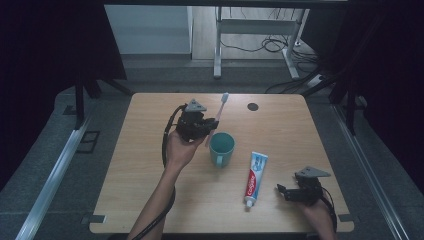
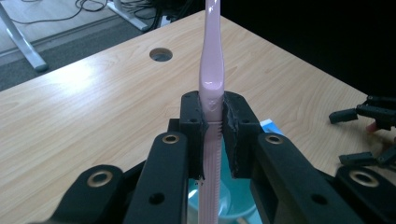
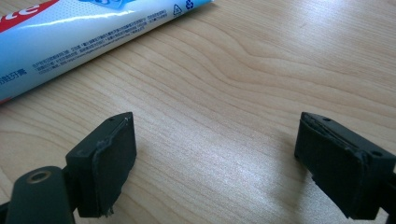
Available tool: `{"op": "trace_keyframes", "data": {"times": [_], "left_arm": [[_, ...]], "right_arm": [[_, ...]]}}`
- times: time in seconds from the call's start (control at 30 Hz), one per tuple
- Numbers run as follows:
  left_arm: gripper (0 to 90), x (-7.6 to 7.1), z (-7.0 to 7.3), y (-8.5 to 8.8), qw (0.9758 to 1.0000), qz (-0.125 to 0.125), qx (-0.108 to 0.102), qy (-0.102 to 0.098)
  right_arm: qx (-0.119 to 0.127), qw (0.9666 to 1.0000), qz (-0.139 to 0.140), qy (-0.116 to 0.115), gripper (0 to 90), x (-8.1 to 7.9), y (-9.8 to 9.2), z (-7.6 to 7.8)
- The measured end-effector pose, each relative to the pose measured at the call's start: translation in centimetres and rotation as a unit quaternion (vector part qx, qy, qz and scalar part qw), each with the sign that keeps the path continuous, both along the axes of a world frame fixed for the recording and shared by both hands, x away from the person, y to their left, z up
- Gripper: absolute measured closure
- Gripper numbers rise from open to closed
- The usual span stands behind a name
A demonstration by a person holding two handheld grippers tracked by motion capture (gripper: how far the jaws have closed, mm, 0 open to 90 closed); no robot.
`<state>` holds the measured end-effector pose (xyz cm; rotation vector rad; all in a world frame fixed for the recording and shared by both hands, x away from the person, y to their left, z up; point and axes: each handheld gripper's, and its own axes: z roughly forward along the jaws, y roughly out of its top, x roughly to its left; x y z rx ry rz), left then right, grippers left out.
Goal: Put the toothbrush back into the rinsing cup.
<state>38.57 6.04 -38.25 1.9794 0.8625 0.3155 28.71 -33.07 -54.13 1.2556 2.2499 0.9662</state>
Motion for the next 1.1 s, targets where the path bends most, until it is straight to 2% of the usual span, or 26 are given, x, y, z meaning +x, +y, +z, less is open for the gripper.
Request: {"op": "trace_keyframes", "data": {"times": [0.4, 0.67, 1.1], "left_arm": [[79.3, 0.9, -1.3, -1.7, 1.0000, 0.001, -0.006, -0.007], [79.3, 1.0, -2.5, -2.3, 0.9999, 0.002, -0.009, -0.012], [79.2, 0.7, -4.7, -3.2, 1.0000, 0.003, -0.003, -0.004]], "right_arm": [[0.000, 1.0000, 0.000, 0.000, 12.2, 0.0, 0.0, 0.0], [0.001, 1.0000, 0.000, 0.001, 12.2, 0.0, 0.0, 0.0], [0.001, 1.0000, 0.000, 0.000, 12.2, 0.0, 0.0, 0.0]]}}
